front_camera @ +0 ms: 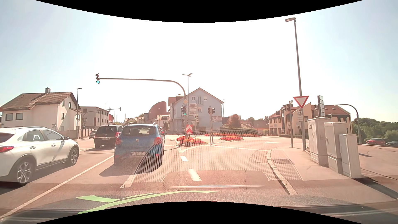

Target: Follow the waypoints while adhering to traffic rules and regulations

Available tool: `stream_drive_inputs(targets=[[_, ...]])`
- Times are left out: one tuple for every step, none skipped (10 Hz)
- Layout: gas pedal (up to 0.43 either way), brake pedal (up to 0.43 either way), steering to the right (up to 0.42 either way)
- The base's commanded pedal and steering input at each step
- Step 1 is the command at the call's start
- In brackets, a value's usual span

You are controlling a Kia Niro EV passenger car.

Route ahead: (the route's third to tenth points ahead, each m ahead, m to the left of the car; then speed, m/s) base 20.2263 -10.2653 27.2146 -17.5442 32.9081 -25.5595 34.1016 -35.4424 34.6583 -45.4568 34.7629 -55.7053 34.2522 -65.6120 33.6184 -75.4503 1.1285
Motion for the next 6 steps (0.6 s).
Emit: stream_drive_inputs(targets=[[0.268,0.0,0.074],[0.28,0.0,0.074],[0.28,0.0,0.074],[0.28,0.0,0.074],[0.28,0.0,0.075],[0.28,0.0,0.076]])
